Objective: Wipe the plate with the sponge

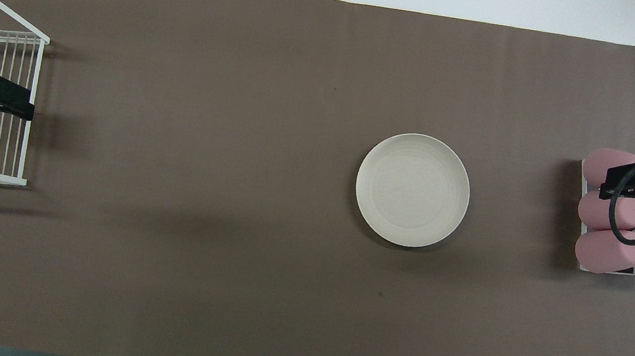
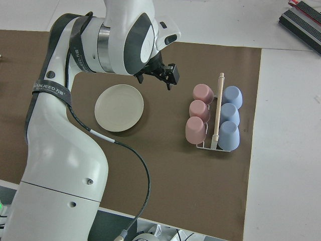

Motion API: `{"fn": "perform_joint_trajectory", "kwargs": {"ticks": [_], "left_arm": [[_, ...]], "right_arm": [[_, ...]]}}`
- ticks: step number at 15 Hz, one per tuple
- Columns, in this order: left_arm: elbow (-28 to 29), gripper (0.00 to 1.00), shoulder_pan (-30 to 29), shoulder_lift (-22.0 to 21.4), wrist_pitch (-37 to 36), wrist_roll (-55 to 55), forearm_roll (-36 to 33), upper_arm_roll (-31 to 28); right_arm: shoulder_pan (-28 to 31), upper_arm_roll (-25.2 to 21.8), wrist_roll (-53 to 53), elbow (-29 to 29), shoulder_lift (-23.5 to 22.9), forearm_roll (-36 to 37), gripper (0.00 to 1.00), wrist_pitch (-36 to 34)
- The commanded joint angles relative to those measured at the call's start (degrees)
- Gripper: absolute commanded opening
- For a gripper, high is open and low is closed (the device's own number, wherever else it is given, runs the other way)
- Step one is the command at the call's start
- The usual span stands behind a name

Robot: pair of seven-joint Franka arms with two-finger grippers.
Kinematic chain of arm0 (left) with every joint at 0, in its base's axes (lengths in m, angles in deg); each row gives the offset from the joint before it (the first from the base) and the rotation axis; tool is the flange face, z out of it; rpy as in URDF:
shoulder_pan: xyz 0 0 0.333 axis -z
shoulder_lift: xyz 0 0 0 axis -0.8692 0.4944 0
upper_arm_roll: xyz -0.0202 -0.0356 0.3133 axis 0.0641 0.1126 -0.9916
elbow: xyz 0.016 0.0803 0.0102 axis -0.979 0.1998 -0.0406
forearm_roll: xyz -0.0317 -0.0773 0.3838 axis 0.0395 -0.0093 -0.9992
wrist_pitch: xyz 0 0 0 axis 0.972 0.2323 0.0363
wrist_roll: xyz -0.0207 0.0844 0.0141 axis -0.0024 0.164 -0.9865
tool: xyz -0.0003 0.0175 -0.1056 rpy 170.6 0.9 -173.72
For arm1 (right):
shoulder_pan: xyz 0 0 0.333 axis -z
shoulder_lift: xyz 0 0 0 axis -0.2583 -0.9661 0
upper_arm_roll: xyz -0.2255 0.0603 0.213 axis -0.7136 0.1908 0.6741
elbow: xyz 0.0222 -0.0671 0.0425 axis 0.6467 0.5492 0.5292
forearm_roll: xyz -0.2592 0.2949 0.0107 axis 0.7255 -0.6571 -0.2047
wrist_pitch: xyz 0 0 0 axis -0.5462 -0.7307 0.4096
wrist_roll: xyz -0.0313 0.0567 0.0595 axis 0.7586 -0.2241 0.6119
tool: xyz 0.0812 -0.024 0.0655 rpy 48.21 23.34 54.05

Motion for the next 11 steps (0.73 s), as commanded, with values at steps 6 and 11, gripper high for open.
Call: {"fn": "perform_joint_trajectory", "kwargs": {"ticks": [6, 11], "left_arm": [[4.5, 1.0, 3.1, 6.3, 7.5, -7.6, -26.6, 0.5], [5.2, 1.0, 4.2, 13.8, 11.6, -17.6, -44.3, 0.5]], "right_arm": [[-5.8, 0.5, 25.9, 1.6, 0.8, 1.4, 1.0, 0.4], [-11.7, 0.5, 47.0, 1.6, 0.9, 1.2, 1.0, 1.8]]}}
